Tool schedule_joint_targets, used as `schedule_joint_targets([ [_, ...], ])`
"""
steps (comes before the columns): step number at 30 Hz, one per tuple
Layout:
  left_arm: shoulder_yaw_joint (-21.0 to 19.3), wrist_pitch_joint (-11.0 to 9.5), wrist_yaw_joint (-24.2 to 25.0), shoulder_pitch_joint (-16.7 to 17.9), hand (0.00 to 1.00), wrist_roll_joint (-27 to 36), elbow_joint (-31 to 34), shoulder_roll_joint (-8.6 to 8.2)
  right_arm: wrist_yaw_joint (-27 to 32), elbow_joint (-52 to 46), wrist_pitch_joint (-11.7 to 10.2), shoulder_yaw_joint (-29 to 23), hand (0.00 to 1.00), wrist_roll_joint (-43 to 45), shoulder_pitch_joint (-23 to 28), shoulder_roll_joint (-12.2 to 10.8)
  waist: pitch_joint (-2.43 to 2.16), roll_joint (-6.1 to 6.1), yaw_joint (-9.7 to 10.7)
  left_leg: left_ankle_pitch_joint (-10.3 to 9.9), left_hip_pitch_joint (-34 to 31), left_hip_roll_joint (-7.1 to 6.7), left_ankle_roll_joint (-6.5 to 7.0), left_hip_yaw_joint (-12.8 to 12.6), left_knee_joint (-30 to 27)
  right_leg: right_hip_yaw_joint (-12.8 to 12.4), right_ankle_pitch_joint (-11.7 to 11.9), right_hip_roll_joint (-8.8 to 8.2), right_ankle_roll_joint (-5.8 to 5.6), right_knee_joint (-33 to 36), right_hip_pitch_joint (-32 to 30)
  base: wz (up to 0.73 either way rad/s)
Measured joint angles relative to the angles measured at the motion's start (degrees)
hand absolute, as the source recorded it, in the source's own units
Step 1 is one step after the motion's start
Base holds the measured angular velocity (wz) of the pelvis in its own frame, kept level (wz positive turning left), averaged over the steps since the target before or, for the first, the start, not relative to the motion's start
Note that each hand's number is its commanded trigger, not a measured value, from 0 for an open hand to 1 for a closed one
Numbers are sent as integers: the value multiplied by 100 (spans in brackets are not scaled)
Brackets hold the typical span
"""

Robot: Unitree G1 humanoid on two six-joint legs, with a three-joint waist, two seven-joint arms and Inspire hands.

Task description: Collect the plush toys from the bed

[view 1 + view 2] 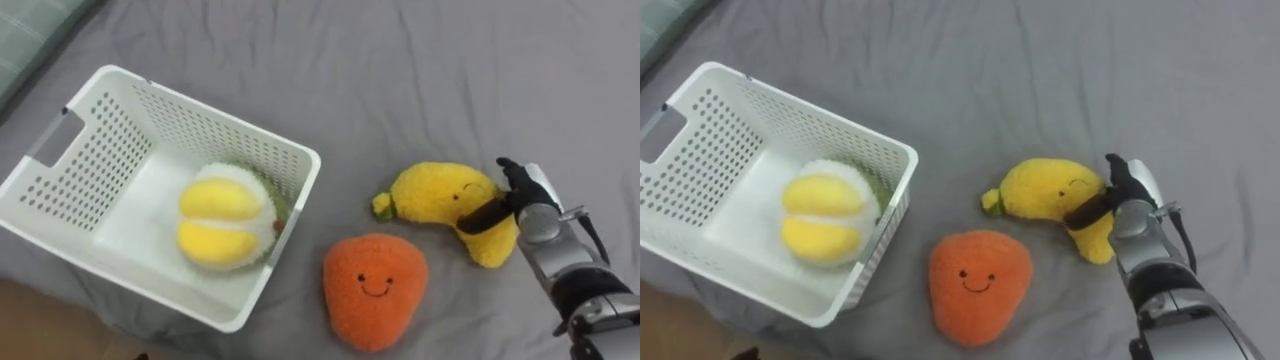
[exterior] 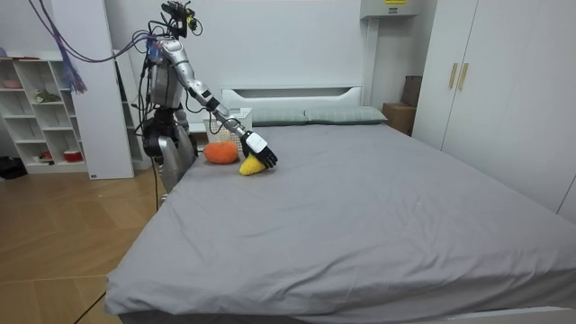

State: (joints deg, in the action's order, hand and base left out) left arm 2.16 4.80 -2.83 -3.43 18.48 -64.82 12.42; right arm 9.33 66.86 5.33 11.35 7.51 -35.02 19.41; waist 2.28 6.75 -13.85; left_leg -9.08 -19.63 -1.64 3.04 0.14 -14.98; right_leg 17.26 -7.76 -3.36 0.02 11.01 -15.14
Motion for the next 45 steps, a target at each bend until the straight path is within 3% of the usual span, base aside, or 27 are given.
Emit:
schedule_joint_targets([
  [4,217,-61,-1,-120,0,7,-168,0,57,8,-96,41,1,-93,-3,66,25,-10,-62,8,-171,13,-5,55,7,19,-6,-4,1,152,-266,-2],
  [5,230,-80,0,-120,0,6,-191,1,58,8,-124,41,14,-63,-4,70,41,-7,-66,9,-167,14,-5,163,10,21,-15,-6,3,262,-361,-8],
  [6,229,-104,-1,-122,0,6,-207,3,59,8,-155,40,49,-42,-4,74,50,-2,-72,9,-166,15,-6,221,10,22,-25,-12,7,328,-405,-12],
  [7,229,-123,-1,-127,0,6,-207,6,73,3,-196,40,65,-7,-11,91,80,-3,-64,9,-167,6,-7,315,10,29,-30,-40,15,357,-427,-11],
  [8,229,-127,-1,-145,0,7,-204,5,119,3,-209,40,89,33,-26,114,102,-2,-61,8,-186,-6,-9,329,14,38,-28,-60,16,348,-399,-10],
  [9,229,-131,-1,-157,0,6,-202,5,144,3,-209,40,100,37,-43,121,117,-11,-57,8,-193,-7,-9,324,17,46,-27,-64,17,349,-404,-8],
  [14,248,-234,-1,-219,0,13,-199,11,198,27,-209,53,100,32,-88,140,130,-17,-56,7,-257,-12,-9,313,22,50,-27,-73,17,349,-459,-1],
  [33,383,-241,-2,-214,0,450,-173,-27,319,202,-282,93,100,-34,-112,145,117,-143,-71,21,-286,-17,-27,316,15,163,-29,-92,15,342,-473,0],
  [40,361,-242,0,-55,0,308,-154,6,304,-274,-275,165,100,382,-91,147,107,-153,-13,21,51,-9,-27,155,25,140,-28,-95,15,313,-159,-7],
  [42,355,-236,-1,-4,0,282,-156,14,294,-547,-265,216,100,384,-44,152,81,-147,13,20,211,-13,-27,128,32,126,-28,-91,15,254,20,0],
  [45,236,-221,-1,161,0,65,-123,14,283,-1346,-260,201,100,411,283,153,0,-143,114,20,517,-10,-27,108,77,109,-29,-88,14,233,318,3],
])
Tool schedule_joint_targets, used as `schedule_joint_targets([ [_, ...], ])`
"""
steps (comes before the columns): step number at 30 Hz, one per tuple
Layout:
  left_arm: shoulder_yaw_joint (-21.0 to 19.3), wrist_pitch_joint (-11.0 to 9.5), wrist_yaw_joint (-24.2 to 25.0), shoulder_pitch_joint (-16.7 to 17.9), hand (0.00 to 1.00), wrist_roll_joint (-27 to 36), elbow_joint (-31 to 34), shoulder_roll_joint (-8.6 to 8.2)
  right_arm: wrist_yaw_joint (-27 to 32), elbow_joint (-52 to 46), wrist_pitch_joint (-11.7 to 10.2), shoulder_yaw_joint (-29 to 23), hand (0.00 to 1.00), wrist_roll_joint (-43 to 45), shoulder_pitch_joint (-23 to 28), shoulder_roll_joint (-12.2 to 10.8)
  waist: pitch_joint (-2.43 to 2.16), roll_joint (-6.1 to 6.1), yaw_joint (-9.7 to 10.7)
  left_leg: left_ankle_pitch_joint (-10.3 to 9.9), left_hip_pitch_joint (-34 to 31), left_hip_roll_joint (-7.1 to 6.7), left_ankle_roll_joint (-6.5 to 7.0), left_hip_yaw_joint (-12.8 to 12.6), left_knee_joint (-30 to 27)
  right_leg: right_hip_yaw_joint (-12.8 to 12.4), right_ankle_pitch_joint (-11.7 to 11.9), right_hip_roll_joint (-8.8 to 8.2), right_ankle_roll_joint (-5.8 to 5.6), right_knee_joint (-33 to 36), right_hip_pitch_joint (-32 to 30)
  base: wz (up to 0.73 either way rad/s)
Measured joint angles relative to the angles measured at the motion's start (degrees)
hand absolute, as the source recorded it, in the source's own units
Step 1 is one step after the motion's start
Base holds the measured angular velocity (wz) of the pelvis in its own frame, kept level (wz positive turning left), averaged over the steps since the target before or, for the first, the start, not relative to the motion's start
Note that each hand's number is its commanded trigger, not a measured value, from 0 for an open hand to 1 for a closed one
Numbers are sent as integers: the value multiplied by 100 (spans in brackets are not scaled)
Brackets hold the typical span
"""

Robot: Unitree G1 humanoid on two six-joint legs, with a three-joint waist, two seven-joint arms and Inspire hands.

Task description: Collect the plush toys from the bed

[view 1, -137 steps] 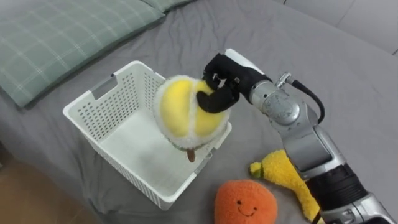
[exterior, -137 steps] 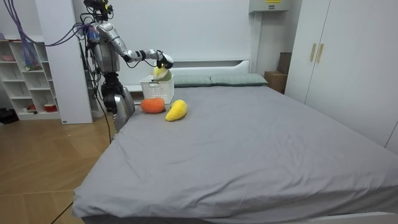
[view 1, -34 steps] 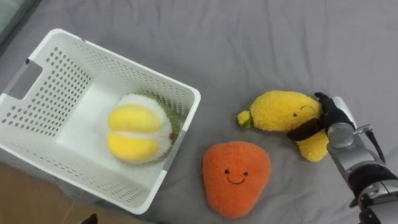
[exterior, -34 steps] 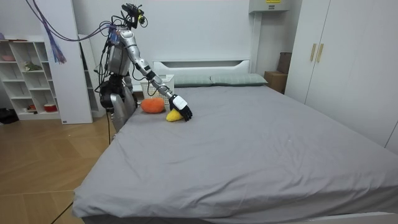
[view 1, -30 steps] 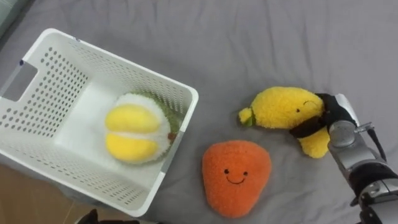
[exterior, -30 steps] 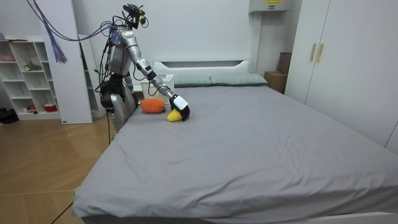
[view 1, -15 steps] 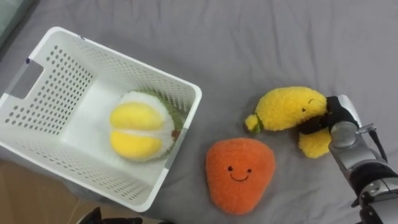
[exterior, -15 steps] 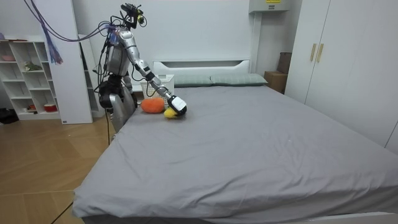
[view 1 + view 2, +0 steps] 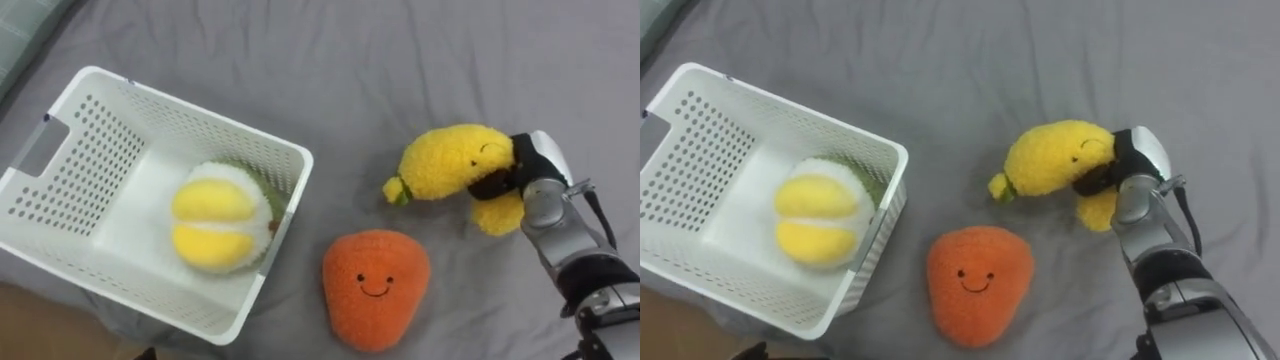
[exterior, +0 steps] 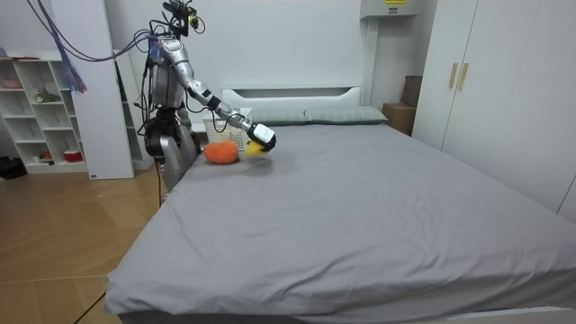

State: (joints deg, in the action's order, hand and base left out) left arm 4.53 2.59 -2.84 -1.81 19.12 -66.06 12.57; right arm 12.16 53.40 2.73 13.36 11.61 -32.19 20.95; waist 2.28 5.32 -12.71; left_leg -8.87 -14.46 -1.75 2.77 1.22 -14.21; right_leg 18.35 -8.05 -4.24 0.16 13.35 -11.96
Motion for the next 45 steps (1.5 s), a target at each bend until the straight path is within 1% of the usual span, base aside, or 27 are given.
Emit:
schedule_joint_targets([
  [1,-92,4,0,161,0,-74,89,9,-66,-509,103,-43,100,72,237,1,-82,16,22,0,128,2,0,-32,47,-5,0,6,-1,-47,122,-7],
  [2,-278,11,0,374,0,-120,242,7,-129,-1195,200,-87,100,162,486,7,-122,14,84,0,295,0,0,-49,119,7,0,13,-2,-134,296,-5],
  [3,-355,14,-1,477,0,-125,299,12,-150,-1483,211,-88,100,167,581,8,-127,8,157,0,390,-5,0,-46,142,37,1,16,-3,-189,411,3],
  [4,-494,17,-8,630,0,-124,355,19,-204,-1950,213,-103,100,173,719,8,-136,-1,299,-1,575,-13,-1,-54,195,61,2,19,-6,-286,624,0],
  [5,-598,18,-13,738,0,-120,361,12,-299,-2266,224,-124,100,172,776,9,-150,-11,340,-2,762,-2,-1,-90,282,46,-5,29,-16,-298,776,0],
  [7,-672,17,-13,825,0,-118,360,6,-366,-2622,240,-167,100,168,801,15,-178,-12,440,-4,950,2,0,-100,350,-16,-22,39,-41,-297,925,-3],
  [10,-672,17,-12,875,0,-116,368,-30,-377,-3015,238,-253,100,125,909,18,-197,-28,503,-16,1150,0,7,-83,379,-55,-26,44,-46,-292,1148,0],
  [12,-670,17,-2,898,0,-106,372,-64,-516,-3027,254,-273,100,118,935,17,-214,-53,503,-37,1304,-7,13,-88,377,-106,-34,45,-52,-280,1301,-2],
  [13,-668,18,2,949,0,-97,371,-84,-607,-3105,297,-298,100,122,959,17,-270,-75,515,-51,1331,-16,17,-89,363,-118,-40,43,-57,-270,1328,0],
  [14,-677,29,1,963,0,-92,370,-99,-654,-3212,310,-363,100,153,984,18,-280,-85,519,-49,1354,-22,19,-89,340,-116,-40,30,-56,-267,1356,0],
  [15,-678,48,0,967,0,-91,370,-100,-664,-3243,311,-376,100,182,986,17,-279,-90,519,-46,1373,-23,19,-90,337,-115,-39,29,-56,-266,1375,0],
  [17,-783,125,0,982,0,-132,373,-133,-718,-3514,383,-409,100,341,995,18,-291,-103,517,-42,1410,-24,18,-91,318,-109,-39,27,-55,-262,1416,0],
  [21,-893,139,0,1029,0,-134,369,-175,-782,-4031,439,-426,100,662,998,18,-276,-124,509,-20,1517,-30,20,-94,357,-93,-49,31,-61,-273,1519,2],
  [25,-895,197,1,1042,0,-153,370,-183,-946,-4336,473,-466,100,890,1000,16,-249,-121,498,-16,1573,-90,32,51,380,2,-89,20,-104,-285,1600,15],
  [27,-895,207,13,1032,0,-251,379,-182,-1063,-4362,502,-463,100,896,1000,13,-234,-96,438,-18,1574,-95,35,67,403,2,-94,16,-112,-284,1600,5],
  [30,-898,209,69,1033,0,-264,335,-180,-1252,-4555,607,-454,100,892,1000,-9,-204,-53,349,-18,1577,-94,36,90,454,49,-97,13,-116,-282,1600,4],
  [32,-904,221,118,1019,0,-371,311,-181,-1334,-4745,630,-440,100,932,999,-16,-173,-5,232,-19,1581,-91,37,97,458,71,-98,15,-118,-285,1599,0],
  [34,-903,240,138,1009,0,-509,312,-182,-1374,-4898,696,-357,100,1016,998,-27,-166,23,152,-23,1570,-94,42,117,456,83,-98,14,-118,-289,1594,0],
  [36,-904,246,137,1009,0,-532,317,-183,-1426,-4969,729,-249,100,1018,997,-57,-169,33,68,-28,1570,-97,47,123,445,98,-97,12,-118,-287,1597,0],
  [37,-903,248,133,1008,0,-541,318,-192,-1427,-4980,739,-192,100,1019,997,-124,-168,33,-10,-31,1558,-102,51,132,429,143,-97,2,-119,-282,1605,12],
  [38,-906,247,130,1000,0,-555,319,-205,-1430,-4980,745,-113,100,1017,997,-150,-168,32,-41,-33,1521,-115,55,183,401,227,-97,-15,-120,-279,1616,19],
  [39,-907,247,129,1020,0,-589,318,-211,-1445,-4979,745,-90,100,1017,997,-157,-167,32,-55,-35,1496,-121,58,213,367,231,-97,-20,-120,-274,1618,19],
  [40,-904,247,122,1017,0,-641,320,-229,-1482,-4979,785,-77,100,1019,995,-223,-162,28,-162,-35,1490,-129,59,223,349,228,-97,-22,-121,-274,1619,13],
  [41,-905,248,110,1016,0,-645,345,-244,-1483,-4979,840,-52,100,1017,984,-347,-155,16,-215,-40,1490,-134,63,262,348,243,-98,-23,-122,-274,1644,12],
  [42,-905,249,107,1034,0,-647,358,-250,-1486,-4979,853,-26,100,1017,982,-406,-150,13,-218,-40,1499,-142,64,297,345,255,-99,-25,-124,-278,1667,20],
  [43,-911,263,108,1055,0,-744,361,-265,-1521,-4978,865,30,100,1024,982,-491,-146,8,-263,-40,1515,-168,65,369,333,294,-115,-39,-149,-281,1706,23],
  [45,-913,335,115,1054,0,-887,426,-293,-1605,-4978,866,75,100,1046,982,-540,-123,-15,-363,-40,1503,-187,66,425,277,348,-118,-48,-152,-285,1747,22],
])
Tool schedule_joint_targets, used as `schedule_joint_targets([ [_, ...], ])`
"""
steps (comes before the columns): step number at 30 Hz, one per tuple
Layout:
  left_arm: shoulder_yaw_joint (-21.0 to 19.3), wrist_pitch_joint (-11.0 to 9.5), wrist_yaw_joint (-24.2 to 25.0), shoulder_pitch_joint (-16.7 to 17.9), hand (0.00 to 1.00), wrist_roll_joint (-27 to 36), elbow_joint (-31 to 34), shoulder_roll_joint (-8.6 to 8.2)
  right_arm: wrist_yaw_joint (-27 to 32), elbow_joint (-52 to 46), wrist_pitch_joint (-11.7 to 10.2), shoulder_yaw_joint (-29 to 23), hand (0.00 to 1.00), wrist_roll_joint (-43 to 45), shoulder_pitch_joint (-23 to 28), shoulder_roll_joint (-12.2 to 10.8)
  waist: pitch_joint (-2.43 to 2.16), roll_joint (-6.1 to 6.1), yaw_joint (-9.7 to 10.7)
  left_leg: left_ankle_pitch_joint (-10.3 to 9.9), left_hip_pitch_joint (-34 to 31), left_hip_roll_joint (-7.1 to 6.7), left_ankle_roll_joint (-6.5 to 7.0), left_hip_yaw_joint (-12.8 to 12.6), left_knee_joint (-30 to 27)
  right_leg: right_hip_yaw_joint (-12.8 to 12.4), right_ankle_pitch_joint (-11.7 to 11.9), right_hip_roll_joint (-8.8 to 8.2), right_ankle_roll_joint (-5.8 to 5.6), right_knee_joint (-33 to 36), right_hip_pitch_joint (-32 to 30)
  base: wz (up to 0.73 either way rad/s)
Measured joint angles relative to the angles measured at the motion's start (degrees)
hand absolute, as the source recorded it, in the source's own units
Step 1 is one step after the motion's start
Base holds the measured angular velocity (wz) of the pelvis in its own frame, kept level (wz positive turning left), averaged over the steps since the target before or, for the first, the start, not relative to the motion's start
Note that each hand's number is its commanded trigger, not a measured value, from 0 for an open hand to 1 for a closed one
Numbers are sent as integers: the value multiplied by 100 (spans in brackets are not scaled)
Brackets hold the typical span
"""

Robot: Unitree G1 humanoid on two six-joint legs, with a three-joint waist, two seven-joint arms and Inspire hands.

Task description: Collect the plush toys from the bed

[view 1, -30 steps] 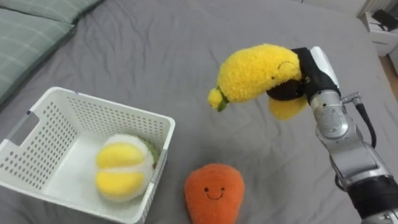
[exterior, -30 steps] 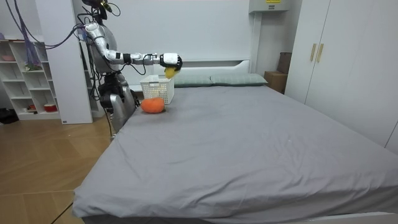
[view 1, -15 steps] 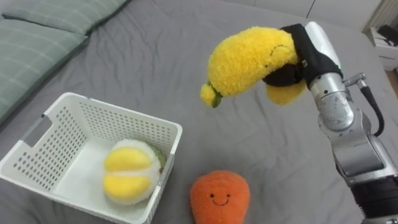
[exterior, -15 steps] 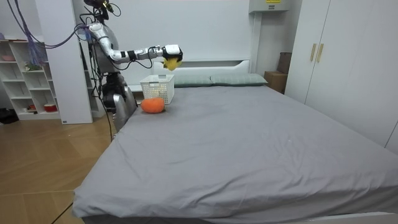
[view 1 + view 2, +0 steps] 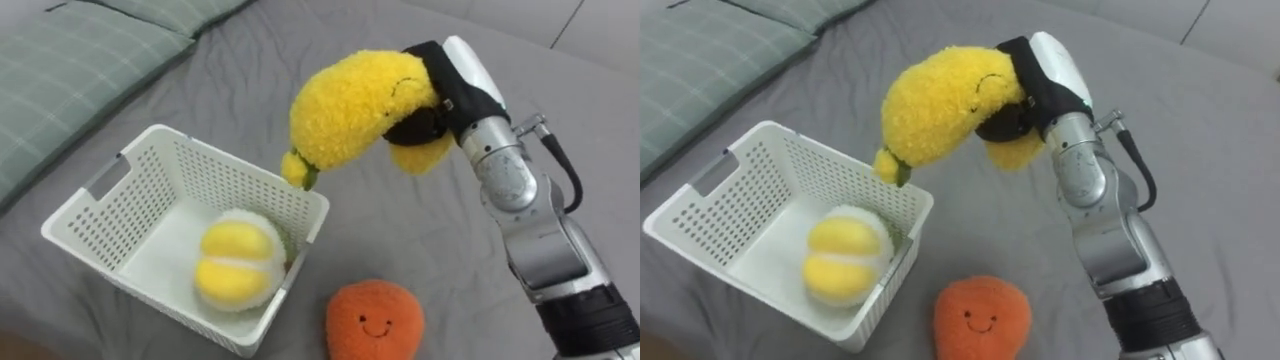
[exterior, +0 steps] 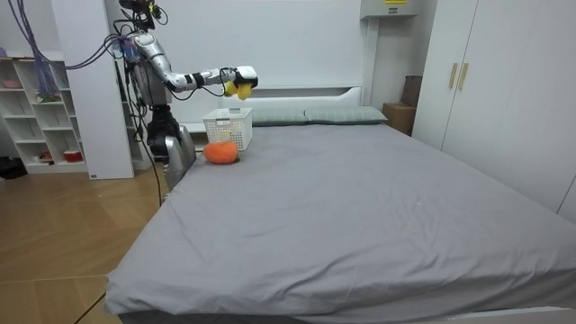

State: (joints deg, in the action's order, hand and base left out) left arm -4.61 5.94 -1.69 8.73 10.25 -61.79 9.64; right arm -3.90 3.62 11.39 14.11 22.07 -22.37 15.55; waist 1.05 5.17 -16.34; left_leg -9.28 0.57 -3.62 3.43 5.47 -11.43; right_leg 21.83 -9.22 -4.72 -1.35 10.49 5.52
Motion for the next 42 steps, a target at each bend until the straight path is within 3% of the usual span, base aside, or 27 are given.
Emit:
schedule_joint_targets([
  [4,-46,72,8,20,0,-110,36,8,-129,0,70,186,100,25,-14,-84,-5,24,-286,4,-35,-27,-3,93,-19,61,-8,-12,-5,-1,6,13],
  [7,-208,128,-11,34,0,-212,131,13,-156,12,122,298,100,24,-105,-220,-16,118,-404,35,-117,-62,-19,247,-32,201,-30,-24,-3,-18,1,22],
  [9,-238,128,-16,36,0,-312,156,9,-160,24,122,391,93,24,-183,-235,-24,154,-482,47,-129,-83,-16,315,-33,262,-30,-23,-3,-73,44,24],
  [11,-286,136,-20,60,0,-314,156,17,-166,54,123,552,69,21,-312,-235,-15,181,-580,50,-138,-97,-17,373,-41,339,-29,-27,-4,-82,65,16],
  [15,-367,280,-63,66,0,-314,230,18,-172,468,126,868,47,14,-558,-260,-16,230,-715,51,-207,-126,-21,493,-132,503,-28,-36,-6,-92,93,17],
  [17,-400,286,-69,76,0,-357,302,13,-180,688,133,993,11,75,-575,-279,2,210,-789,57,-232,-158,-28,595,-168,571,-28,-45,-7,-90,120,23],
  [18,-422,288,-69,81,0,-365,330,7,-185,725,150,998,0,92,-575,-289,-3,216,-792,57,-253,-166,-29,625,-191,599,-29,-46,-8,-89,122,29],
  [23,-417,406,-70,78,0,-378,499,8,-257,760,319,1023,0,115,-575,-390,11,194,-925,96,-351,-212,-63,759,-229,701,-30,-62,-7,-86,91,14],
  [30,-415,429,-155,80,0,-368,540,23,-311,763,326,1218,0,116,-578,-526,42,144,-1053,118,-401,-224,-42,804,-233,772,-30,-72,-7,-84,60,3],
  [35,-415,454,-157,74,0,-356,517,17,-314,969,329,1217,0,93,-578,-529,47,136,-1031,124,-423,-235,-47,848,-234,800,-30,-74,-7,-85,55,4],
  [42,-412,455,-170,38,0,-353,549,-4,-314,1079,333,1204,0,110,-579,-526,10,188,-907,155,-499,-267,-51,906,-238,815,-30,-77,-7,-85,8,5],
])
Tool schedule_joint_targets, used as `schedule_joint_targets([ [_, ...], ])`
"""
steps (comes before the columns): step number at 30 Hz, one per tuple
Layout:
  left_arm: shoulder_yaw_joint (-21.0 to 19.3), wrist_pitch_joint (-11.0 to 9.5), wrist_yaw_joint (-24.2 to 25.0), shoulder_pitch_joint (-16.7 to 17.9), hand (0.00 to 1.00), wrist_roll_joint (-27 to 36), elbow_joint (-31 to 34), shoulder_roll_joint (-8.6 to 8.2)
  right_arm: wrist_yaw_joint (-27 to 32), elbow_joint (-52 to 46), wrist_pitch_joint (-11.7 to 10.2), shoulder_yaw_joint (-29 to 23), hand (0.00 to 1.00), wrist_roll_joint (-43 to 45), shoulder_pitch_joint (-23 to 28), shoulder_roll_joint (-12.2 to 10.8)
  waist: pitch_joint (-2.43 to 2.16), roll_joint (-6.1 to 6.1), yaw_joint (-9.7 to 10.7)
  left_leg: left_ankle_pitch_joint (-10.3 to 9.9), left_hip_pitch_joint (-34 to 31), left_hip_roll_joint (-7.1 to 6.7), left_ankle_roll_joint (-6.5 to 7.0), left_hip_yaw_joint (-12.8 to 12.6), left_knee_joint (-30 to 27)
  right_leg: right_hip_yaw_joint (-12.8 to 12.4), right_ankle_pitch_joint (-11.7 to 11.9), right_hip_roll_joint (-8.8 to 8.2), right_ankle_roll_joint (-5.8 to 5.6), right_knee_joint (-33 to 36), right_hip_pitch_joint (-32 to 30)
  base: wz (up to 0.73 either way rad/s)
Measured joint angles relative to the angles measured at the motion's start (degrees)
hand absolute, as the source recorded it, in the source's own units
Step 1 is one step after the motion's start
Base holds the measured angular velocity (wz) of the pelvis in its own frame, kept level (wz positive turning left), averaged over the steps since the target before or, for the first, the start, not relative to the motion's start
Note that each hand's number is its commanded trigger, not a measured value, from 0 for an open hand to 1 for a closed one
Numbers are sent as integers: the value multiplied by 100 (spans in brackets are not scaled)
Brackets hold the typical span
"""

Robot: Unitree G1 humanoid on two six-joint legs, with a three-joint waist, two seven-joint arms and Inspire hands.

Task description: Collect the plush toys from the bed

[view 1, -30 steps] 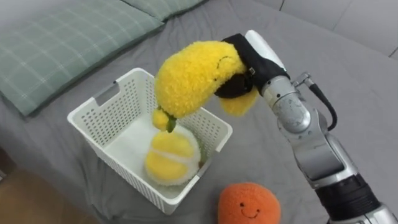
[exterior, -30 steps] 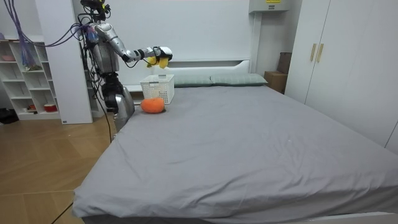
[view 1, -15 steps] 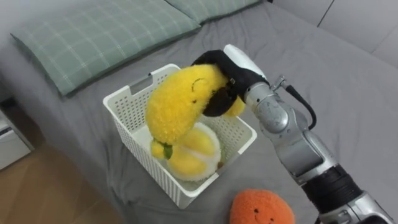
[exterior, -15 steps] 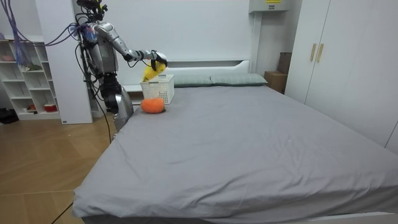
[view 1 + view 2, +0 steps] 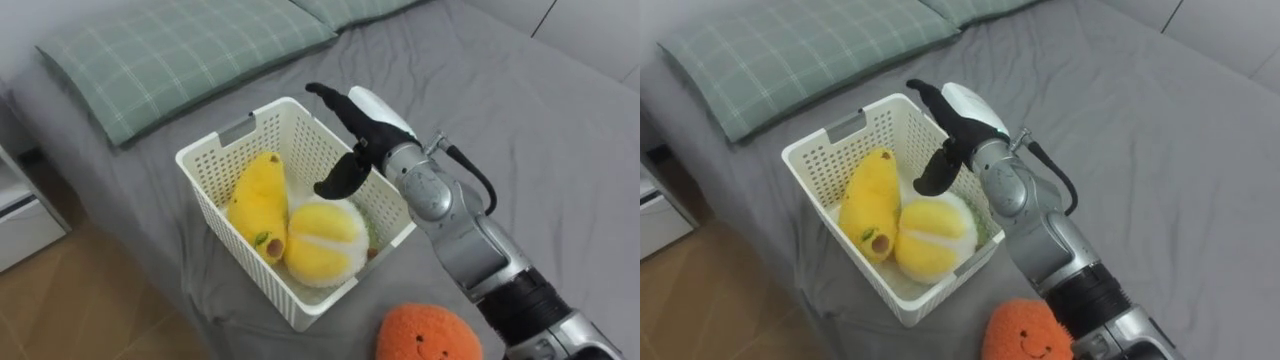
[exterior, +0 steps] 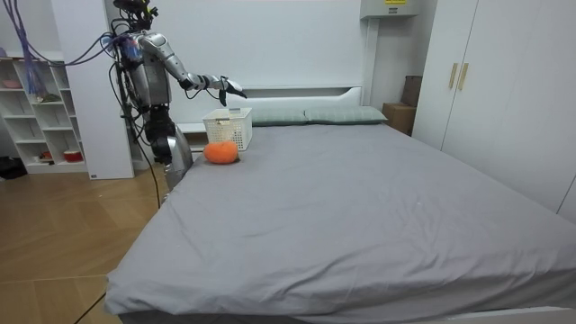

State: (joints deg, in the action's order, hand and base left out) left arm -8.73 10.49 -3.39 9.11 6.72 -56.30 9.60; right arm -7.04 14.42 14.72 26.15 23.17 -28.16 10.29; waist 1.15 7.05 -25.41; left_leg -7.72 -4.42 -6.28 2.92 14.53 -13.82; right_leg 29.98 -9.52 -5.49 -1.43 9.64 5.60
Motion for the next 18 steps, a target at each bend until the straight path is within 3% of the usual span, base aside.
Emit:
schedule_joint_targets([
  [18,1,-5,-5,-100,0,42,-15,4,3,-31,-4,-191,0,-48,-1,66,-26,39,18,6,-1,1,9,-12,4,-12,0,-17,-1,15,-13,0],
])
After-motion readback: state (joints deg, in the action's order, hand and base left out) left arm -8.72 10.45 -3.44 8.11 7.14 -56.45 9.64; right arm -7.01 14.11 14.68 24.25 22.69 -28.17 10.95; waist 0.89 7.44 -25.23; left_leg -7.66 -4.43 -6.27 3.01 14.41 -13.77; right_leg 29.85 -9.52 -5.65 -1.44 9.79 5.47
